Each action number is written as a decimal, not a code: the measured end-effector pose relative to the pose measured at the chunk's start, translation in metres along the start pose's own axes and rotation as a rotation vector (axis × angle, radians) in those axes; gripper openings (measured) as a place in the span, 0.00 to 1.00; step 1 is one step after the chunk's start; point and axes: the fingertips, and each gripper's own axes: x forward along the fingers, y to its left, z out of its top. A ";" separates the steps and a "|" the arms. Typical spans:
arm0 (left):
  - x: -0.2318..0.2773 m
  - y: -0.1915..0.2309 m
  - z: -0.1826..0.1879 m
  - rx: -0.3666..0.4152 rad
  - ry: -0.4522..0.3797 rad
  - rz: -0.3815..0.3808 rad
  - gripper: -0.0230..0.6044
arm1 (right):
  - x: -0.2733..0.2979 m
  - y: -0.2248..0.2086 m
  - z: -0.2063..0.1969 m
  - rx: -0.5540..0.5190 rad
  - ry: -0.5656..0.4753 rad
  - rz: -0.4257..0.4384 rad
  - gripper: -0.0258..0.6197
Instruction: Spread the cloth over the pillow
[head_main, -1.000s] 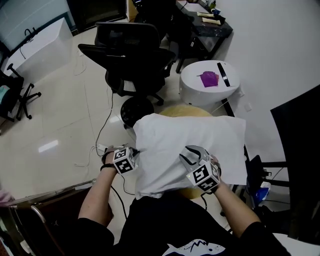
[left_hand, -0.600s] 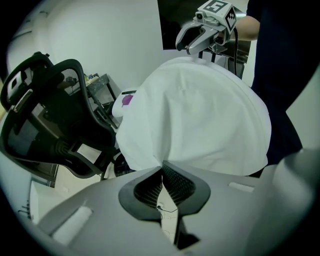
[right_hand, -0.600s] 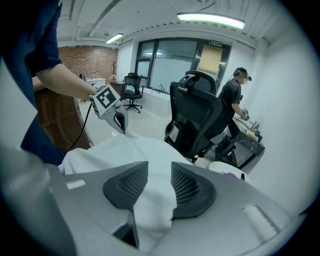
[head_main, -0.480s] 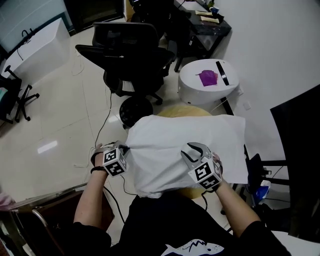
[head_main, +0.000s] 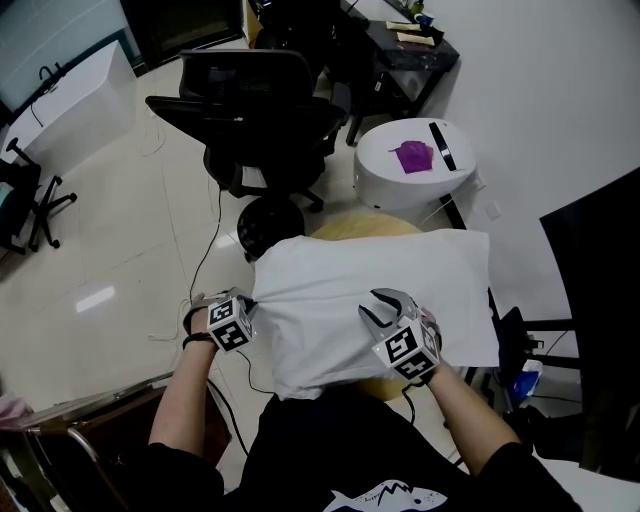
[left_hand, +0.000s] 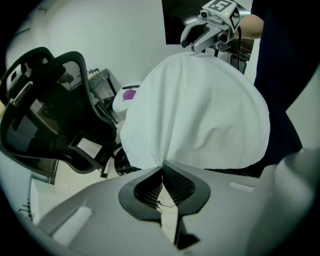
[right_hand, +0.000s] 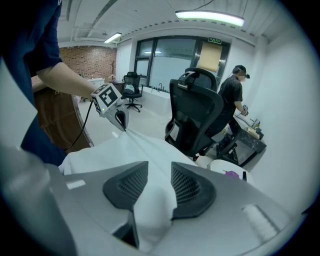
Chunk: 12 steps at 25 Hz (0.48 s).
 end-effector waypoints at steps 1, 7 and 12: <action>0.008 -0.004 0.000 -0.003 -0.001 -0.015 0.04 | 0.001 0.001 -0.001 0.000 0.004 0.003 0.28; 0.036 -0.011 0.010 -0.048 -0.045 -0.084 0.04 | 0.000 0.008 0.002 -0.006 -0.001 0.014 0.28; 0.028 0.010 0.007 -0.060 -0.042 -0.110 0.25 | -0.001 0.012 0.005 -0.014 -0.005 0.018 0.28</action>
